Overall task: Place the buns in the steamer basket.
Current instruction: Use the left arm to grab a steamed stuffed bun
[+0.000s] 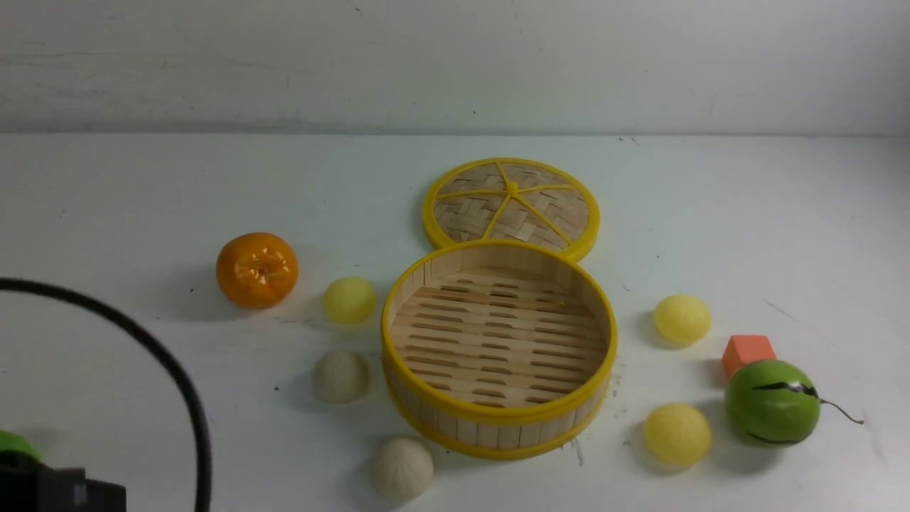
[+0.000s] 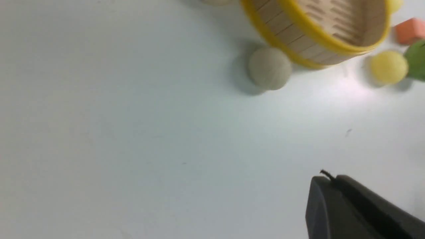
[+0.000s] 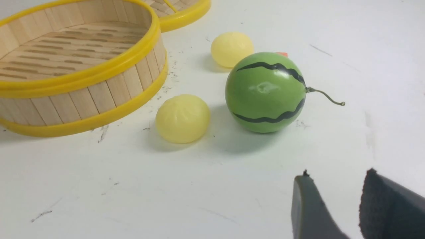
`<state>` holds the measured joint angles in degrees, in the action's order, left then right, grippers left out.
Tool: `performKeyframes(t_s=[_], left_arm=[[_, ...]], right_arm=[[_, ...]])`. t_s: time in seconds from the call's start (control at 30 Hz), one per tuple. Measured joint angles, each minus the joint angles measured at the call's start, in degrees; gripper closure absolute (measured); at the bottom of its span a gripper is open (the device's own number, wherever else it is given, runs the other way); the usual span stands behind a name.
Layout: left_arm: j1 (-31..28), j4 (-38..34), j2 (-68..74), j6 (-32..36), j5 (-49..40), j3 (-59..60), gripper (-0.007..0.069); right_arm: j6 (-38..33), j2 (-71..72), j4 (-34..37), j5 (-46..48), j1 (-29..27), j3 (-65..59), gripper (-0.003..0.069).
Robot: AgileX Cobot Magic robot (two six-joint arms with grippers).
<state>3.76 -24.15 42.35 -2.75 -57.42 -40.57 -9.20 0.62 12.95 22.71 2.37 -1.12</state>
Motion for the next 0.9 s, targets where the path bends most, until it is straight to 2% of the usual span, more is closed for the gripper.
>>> performKeyframes(t_s=[0.07,0.2,0.33,0.43,0.67,0.9], left_arm=[[0.0,0.7,8.1,4.0,0.2,-3.4,0.0626],[1.2,-0.6,18.3,7.5,1.1,-9.4,0.0638],[9.4,1.6,31.2,8.5,4.7,-19.8,0.0638],[12.9,4.5,39.0,8.5,5.1,-26.7,0.0638],[13.2,9.0,58.3,8.7,4.2,-43.0,0.0638],[13.2,15.9,73.0,6.6,-1.6,-59.1,0.0638]], right_arm=[[0.0,0.0,0.0,0.0,0.0,0.0,0.0419],[0.0,0.0,0.0,0.0,0.0,0.0,0.0419],[0.0,0.0,0.0,0.0,0.0,0.0,0.0419],[0.0,0.0,0.0,0.0,0.0,0.0,0.0419],[0.0,0.0,0.0,0.0,0.0,0.0,0.0419],[0.0,0.0,0.0,0.0,0.0,0.0,0.0419]])
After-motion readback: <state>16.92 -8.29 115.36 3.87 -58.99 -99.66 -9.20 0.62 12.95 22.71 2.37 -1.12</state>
